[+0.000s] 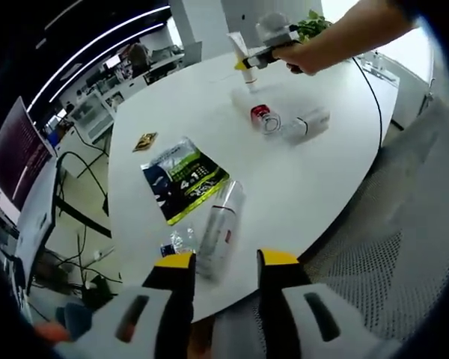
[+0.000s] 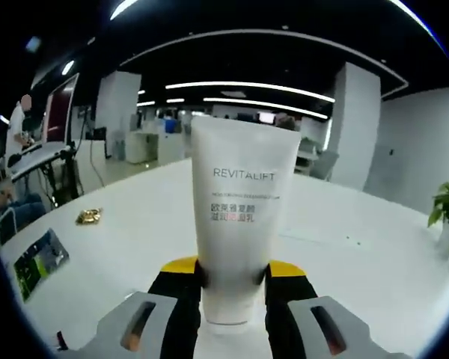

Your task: Arrange the skincare products in the storage area until every visible bottle or jar stands upright without overlapping.

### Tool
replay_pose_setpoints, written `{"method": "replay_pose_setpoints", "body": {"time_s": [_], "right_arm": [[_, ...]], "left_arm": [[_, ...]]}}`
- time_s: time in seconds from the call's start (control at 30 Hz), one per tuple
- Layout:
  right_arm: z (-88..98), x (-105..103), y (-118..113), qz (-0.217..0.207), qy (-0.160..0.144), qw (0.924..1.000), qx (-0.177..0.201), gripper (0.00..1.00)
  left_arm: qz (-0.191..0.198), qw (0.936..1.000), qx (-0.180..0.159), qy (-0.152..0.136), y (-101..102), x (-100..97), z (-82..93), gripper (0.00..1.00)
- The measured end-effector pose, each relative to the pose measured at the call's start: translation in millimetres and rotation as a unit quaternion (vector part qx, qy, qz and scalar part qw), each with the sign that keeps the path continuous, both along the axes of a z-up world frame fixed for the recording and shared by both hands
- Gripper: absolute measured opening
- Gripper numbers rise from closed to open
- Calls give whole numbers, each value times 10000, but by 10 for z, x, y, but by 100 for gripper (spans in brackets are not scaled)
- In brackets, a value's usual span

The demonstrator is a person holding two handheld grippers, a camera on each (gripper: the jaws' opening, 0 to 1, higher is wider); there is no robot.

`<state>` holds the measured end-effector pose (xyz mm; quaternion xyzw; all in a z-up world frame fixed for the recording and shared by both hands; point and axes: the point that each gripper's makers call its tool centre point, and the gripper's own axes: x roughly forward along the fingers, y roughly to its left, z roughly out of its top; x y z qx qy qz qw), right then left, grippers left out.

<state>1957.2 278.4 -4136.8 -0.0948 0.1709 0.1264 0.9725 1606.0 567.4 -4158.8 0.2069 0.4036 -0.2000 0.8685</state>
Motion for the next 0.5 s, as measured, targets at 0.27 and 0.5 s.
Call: {"method": "replay_pose_setpoints", "body": {"time_s": [0.27,0.5], "right_arm": [[-21,-20,-34,-372,83,9992,-115,29],[-18,-52,-54,-509,211,9984,-120,30]], "left_arm": [[-28,10000,18,-36,0,3,9,26],[-48,10000,29,-73,-4,6,22,24]]}}
